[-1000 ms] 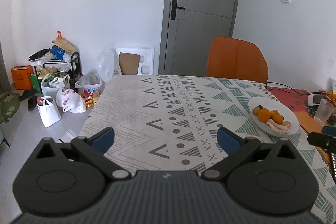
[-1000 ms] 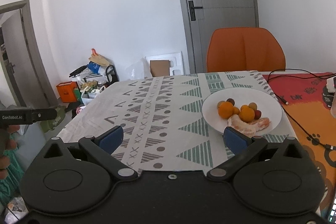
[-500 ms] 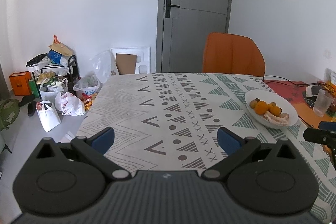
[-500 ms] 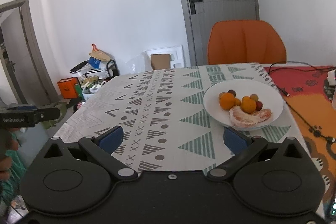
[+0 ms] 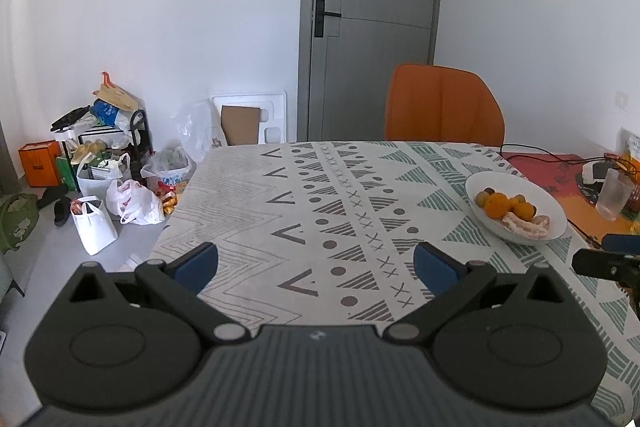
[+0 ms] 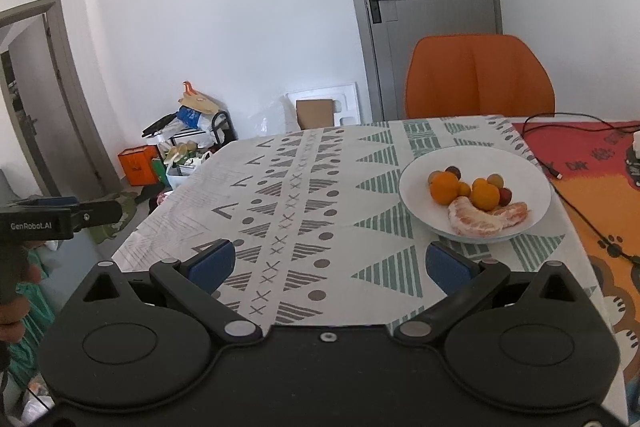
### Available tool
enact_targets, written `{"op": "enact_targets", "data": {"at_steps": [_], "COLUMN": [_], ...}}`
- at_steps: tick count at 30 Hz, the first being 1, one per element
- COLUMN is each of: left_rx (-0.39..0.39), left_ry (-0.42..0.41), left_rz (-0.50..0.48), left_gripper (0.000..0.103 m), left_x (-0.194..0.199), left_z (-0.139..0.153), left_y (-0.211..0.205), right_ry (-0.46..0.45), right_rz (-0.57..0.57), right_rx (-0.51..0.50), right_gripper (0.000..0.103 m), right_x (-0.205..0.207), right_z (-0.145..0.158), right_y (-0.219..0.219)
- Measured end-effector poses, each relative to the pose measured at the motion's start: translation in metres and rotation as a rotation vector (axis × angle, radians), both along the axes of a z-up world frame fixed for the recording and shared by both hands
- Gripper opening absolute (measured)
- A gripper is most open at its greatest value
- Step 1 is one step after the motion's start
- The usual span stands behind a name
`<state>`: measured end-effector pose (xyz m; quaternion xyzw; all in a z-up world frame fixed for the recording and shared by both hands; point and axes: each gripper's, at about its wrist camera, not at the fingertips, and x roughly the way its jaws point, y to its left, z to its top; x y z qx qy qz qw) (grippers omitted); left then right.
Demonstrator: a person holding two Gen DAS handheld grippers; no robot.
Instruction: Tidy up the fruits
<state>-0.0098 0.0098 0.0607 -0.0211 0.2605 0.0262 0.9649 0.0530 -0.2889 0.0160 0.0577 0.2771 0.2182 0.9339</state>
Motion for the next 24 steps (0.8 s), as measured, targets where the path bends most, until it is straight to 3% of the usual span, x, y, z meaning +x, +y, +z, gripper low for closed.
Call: {"op": "enact_targets", "data": {"at_steps": [24], "left_rx": [-0.013], "left_ry": [0.004], "left_rz": [-0.012], "left_gripper": [0.103], "left_x": [0.0032], "left_z": [-0.0031], "left_y": [0.0053], "right_ry": [0.007], "right_rz": [-0.007], "right_rx": [-0.01], "right_gripper": [0.103], "right_x": [0.0044], "right_z": [-0.0045], "right_y": [0.0023]}}
